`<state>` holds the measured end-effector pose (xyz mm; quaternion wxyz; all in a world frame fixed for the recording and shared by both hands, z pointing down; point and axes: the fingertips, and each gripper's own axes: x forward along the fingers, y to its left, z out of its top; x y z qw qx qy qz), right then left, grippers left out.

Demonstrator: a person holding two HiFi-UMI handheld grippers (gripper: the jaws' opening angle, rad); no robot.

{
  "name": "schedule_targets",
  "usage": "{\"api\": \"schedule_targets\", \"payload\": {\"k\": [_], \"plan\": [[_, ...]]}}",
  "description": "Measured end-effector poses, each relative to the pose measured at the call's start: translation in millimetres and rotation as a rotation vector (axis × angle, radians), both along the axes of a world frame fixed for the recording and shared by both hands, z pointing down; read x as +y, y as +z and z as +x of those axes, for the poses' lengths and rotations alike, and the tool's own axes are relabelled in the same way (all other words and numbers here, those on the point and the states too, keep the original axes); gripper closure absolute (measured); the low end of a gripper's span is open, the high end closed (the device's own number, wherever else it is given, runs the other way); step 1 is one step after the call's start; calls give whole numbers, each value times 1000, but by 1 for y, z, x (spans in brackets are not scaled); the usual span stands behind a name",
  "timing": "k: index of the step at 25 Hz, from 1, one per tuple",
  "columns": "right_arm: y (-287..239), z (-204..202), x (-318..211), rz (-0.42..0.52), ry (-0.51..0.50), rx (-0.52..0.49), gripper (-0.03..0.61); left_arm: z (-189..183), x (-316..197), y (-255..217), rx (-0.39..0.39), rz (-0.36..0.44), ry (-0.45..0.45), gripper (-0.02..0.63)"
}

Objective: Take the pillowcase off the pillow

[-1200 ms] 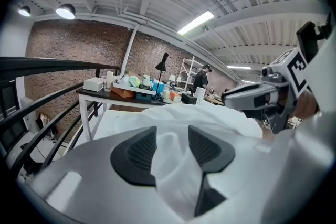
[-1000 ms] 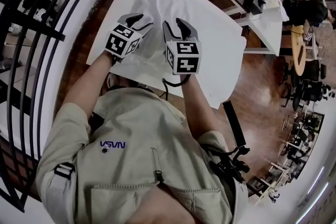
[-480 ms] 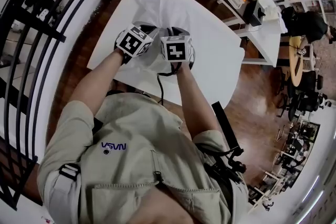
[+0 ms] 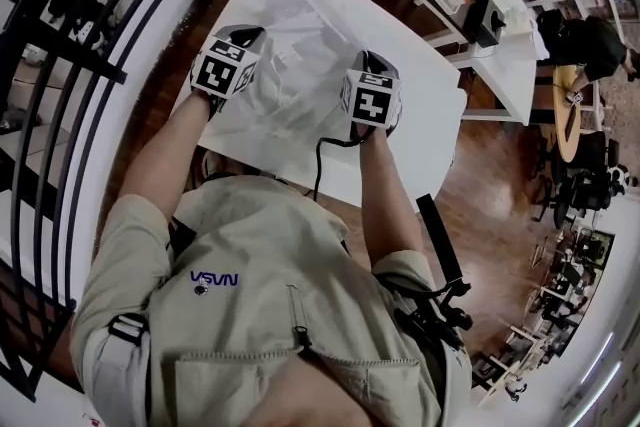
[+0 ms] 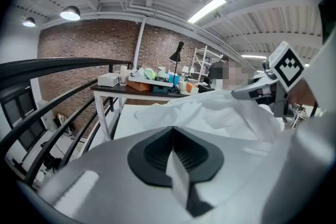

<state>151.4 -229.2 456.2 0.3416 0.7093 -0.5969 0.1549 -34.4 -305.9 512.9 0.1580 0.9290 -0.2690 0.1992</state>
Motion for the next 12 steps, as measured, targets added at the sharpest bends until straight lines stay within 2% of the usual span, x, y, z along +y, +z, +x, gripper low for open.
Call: {"api": "schedule_targets", "payload": {"k": [8, 12], "plan": [[-14, 42, 28, 69, 110, -58, 572, -19, -10, 8, -54, 17, -52, 607], [-5, 55, 39, 72, 160, -103, 572, -35, -12, 24, -76, 7, -88, 607]]}}
